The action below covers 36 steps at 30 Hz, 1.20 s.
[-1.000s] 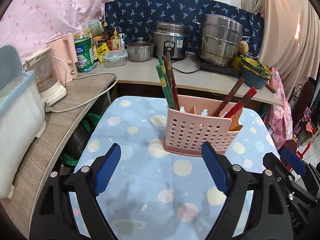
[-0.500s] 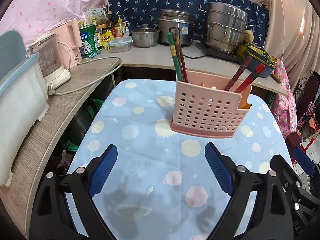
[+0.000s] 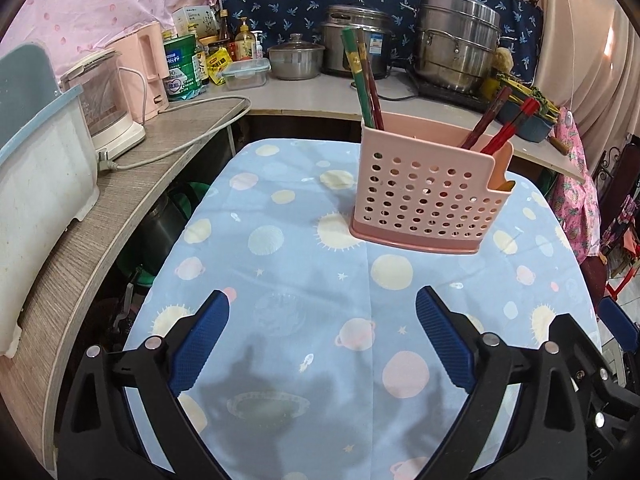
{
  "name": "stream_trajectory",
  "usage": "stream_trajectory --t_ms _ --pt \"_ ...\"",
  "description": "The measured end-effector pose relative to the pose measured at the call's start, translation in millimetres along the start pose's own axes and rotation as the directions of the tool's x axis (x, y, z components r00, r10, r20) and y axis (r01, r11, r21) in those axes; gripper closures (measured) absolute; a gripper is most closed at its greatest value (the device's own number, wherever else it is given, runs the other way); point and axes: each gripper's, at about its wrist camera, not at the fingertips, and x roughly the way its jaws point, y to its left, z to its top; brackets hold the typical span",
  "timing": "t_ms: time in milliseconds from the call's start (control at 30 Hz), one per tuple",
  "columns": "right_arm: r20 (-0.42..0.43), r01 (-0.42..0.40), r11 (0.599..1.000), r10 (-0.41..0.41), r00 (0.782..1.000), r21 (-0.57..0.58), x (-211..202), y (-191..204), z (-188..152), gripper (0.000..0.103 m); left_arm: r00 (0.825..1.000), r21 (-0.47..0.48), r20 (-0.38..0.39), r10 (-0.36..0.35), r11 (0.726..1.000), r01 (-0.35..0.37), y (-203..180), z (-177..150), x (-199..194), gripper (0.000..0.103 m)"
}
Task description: Organize utensils
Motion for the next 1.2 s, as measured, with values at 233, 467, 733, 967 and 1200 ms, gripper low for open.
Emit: stream_trajectory --t_ms 233,467,733,967,1200 --pt "-0.019 0.025 1.0 -0.025 0.999 0.001 8.1 -3.3 -4.2 0.018 1.0 0.008 -0.004 0.013 1.0 -0.013 0.2 -5.9 4.9 0.012" --pt "-0.043 0.026 1.0 -0.025 0.999 0.01 16.5 -6.4 -6.3 0.017 1.0 0.014 -0.003 0.029 0.999 -0.029 -1.2 -7.6 9.6 0.009" --pt "-0.051 0.027 0.999 -0.026 0.998 0.018 20.8 -6.9 -8.8 0.017 0.999 0.028 -0.015 0.041 0.999 -0.04 -3.4 -11.2 16.1 0.008" --pt "-0.057 0.033 0.999 -0.032 0.998 0.017 23.4 -7.7 -9.4 0.016 0.999 0.042 -0.005 0.052 0.998 -0.052 -5.8 -12.3 16.7 0.008" --pt "-0.059 0.041 0.999 -0.04 0.997 0.008 26.1 -6.6 -10.8 0.016 0.999 0.043 0.002 0.052 0.998 -0.052 -7.3 -11.4 16.0 0.008"
